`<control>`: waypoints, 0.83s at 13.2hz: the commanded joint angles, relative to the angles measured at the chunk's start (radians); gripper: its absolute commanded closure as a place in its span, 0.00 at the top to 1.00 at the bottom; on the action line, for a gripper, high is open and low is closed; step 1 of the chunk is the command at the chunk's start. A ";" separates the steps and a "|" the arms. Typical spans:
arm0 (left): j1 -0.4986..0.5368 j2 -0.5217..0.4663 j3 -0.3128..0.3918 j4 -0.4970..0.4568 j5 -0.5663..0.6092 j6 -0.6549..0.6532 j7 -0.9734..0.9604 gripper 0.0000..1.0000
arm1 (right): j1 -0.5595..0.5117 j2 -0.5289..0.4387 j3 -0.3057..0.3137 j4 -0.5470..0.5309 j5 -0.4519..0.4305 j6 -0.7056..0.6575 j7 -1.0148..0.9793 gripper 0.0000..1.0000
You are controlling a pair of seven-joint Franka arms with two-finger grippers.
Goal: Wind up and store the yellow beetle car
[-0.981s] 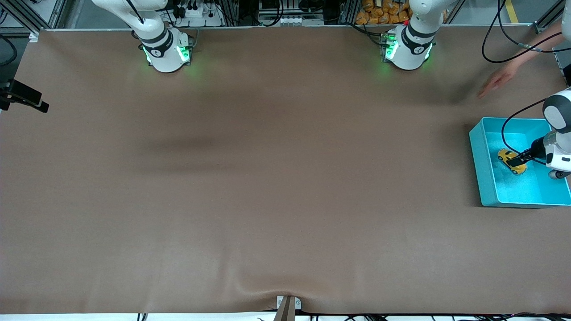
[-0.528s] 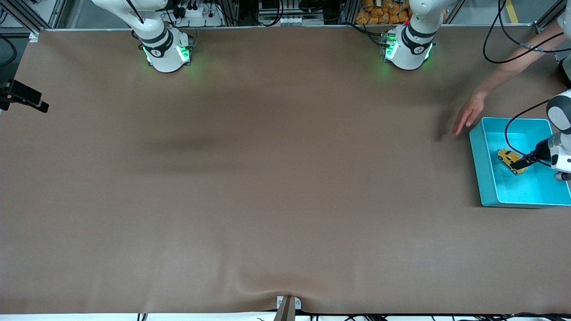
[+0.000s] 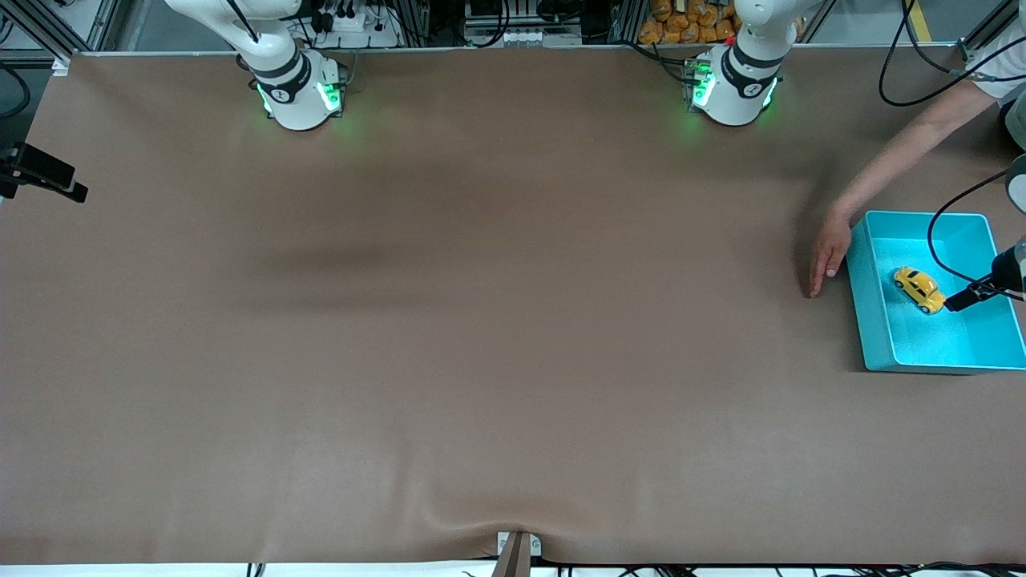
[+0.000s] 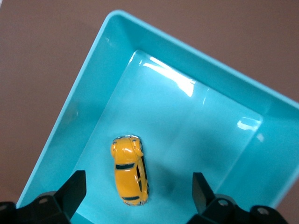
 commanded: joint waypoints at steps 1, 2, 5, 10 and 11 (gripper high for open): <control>-0.040 -0.096 0.000 -0.018 0.024 -0.076 0.010 1.00 | -0.007 0.003 0.003 0.013 0.002 -0.007 0.015 1.00; -0.058 -0.125 0.000 -0.018 0.024 -0.105 0.021 1.00 | -0.007 0.003 0.005 0.013 0.002 -0.007 0.015 1.00; -0.112 -0.205 -0.003 -0.017 0.024 -0.189 0.076 1.00 | -0.007 0.003 0.003 0.013 0.002 -0.007 0.015 1.00; -0.128 -0.288 -0.118 0.023 0.019 -0.361 0.075 1.00 | -0.007 0.003 0.003 0.013 0.002 -0.007 0.015 1.00; -0.138 -0.289 -0.141 0.046 0.015 -0.404 0.069 1.00 | -0.007 0.003 0.003 0.013 0.002 -0.007 0.015 1.00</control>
